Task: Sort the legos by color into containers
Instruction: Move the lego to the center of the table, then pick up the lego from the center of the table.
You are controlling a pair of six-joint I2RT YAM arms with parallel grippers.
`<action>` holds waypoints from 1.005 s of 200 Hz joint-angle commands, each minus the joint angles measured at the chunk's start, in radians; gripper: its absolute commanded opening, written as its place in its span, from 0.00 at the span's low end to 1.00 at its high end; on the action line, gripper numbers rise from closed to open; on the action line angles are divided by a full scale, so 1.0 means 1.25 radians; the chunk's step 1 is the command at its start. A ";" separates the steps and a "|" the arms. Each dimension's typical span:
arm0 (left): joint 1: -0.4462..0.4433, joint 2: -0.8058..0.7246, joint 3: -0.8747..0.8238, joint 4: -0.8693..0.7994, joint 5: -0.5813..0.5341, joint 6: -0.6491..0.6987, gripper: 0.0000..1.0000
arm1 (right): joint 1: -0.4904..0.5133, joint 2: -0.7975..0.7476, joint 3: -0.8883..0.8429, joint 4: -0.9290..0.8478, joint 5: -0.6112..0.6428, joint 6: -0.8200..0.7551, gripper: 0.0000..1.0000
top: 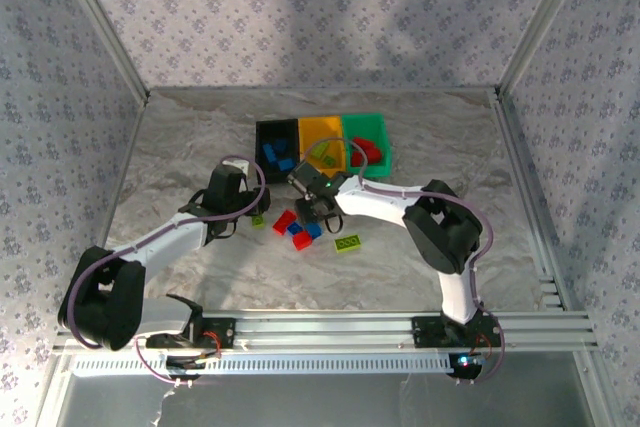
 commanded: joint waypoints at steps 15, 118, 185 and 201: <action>0.005 -0.008 -0.008 0.016 0.015 -0.010 0.64 | -0.041 -0.043 -0.063 -0.047 0.050 0.028 0.51; 0.004 -0.005 -0.008 0.018 0.017 -0.011 0.63 | -0.042 -0.081 -0.057 -0.001 0.017 0.018 0.53; 0.005 -0.009 -0.010 0.015 0.015 -0.011 0.64 | -0.032 -0.010 -0.039 -0.018 0.028 0.030 0.54; 0.004 -0.008 -0.008 0.014 0.014 -0.011 0.63 | -0.031 -0.004 -0.041 -0.022 0.030 0.030 0.54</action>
